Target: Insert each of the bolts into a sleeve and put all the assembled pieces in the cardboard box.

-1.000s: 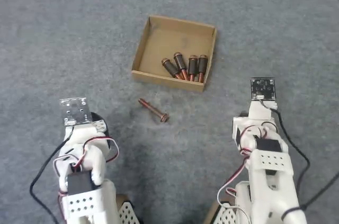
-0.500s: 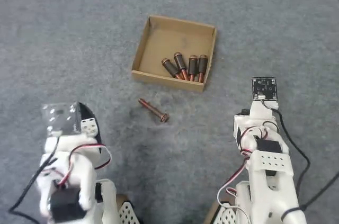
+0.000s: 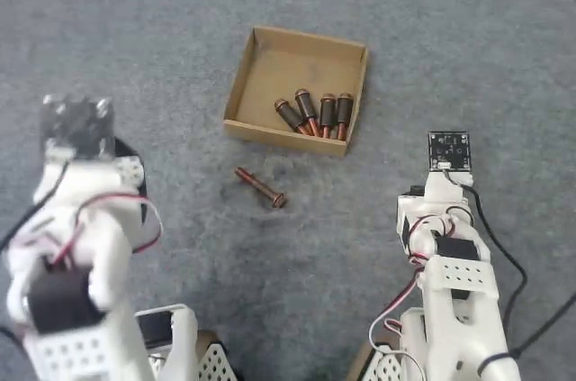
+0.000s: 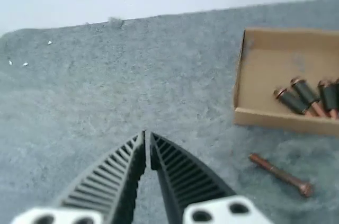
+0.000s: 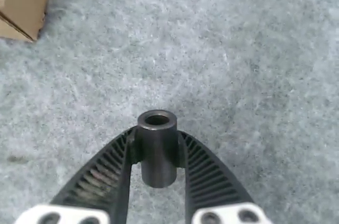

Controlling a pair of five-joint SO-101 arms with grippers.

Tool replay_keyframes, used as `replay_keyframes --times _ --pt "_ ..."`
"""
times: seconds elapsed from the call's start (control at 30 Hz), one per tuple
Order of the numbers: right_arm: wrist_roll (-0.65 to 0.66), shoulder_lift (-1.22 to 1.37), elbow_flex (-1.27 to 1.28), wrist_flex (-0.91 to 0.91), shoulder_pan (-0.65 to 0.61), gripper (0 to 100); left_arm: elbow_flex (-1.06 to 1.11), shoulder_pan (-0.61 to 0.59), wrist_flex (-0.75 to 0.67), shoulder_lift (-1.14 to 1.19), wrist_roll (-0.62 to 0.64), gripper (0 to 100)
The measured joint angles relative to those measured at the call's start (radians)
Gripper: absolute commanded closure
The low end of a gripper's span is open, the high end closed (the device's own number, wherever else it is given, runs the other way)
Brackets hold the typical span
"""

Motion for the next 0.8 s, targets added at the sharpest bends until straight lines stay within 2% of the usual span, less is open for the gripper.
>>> replay_keyframes --times 0.1,0.27,0.63,0.7,0.8 --pt "0.000 0.000 0.000 0.000 0.000 99.1 -0.020 0.023 -0.011 0.097 -0.095 99" --pt "0.000 0.000 0.000 0.000 0.000 99.1 -0.014 0.140 -0.003 0.199 -0.253 99" --pt "0.012 0.000 0.015 0.000 0.000 99.1 0.236 0.388 0.074 0.218 -0.816 99" --pt "0.055 -0.002 0.023 0.000 0.000 99.1 0.273 0.427 0.064 0.218 -0.850 98" --pt "0.098 -0.002 0.034 -0.006 0.000 99.1 0.310 0.483 0.037 0.218 -0.858 89"
